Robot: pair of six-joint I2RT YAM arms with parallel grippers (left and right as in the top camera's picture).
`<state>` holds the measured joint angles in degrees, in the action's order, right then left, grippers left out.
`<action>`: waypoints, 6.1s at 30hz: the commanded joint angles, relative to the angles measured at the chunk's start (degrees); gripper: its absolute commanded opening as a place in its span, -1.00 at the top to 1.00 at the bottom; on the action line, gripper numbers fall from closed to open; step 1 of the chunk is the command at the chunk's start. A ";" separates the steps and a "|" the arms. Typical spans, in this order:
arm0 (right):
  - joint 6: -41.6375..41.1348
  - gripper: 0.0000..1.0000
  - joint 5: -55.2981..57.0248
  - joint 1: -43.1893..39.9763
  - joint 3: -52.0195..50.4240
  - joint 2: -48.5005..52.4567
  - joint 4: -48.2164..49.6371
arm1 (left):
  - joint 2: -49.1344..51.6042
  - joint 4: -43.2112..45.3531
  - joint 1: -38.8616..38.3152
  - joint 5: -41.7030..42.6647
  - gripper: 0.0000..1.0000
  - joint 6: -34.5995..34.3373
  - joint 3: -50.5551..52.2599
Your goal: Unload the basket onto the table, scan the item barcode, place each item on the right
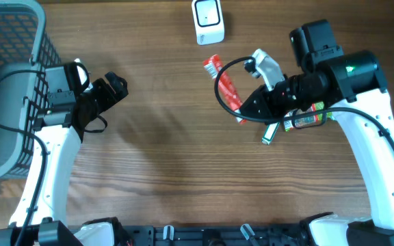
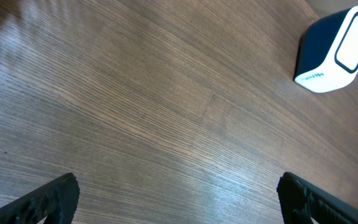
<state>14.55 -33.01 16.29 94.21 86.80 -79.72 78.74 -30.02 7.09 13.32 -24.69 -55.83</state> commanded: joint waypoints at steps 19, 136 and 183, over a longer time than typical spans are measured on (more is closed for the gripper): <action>-9.86 0.91 46.97 3.74 49.29 34.34 -0.33 | 0.20 0.15 0.17 0.07 -1.00 0.48 0.00; -22.01 -0.99 28.87 -3.63 15.26 37.99 -1.31 | 0.20 0.15 0.17 0.07 -1.00 0.48 0.00; -22.08 -0.99 28.85 -3.34 16.83 24.02 41.53 | 0.20 0.15 0.17 0.07 -1.00 0.48 0.00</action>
<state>-7.49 -3.88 12.93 110.08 120.18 -38.52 78.74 -30.02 7.09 13.32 -24.69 -55.83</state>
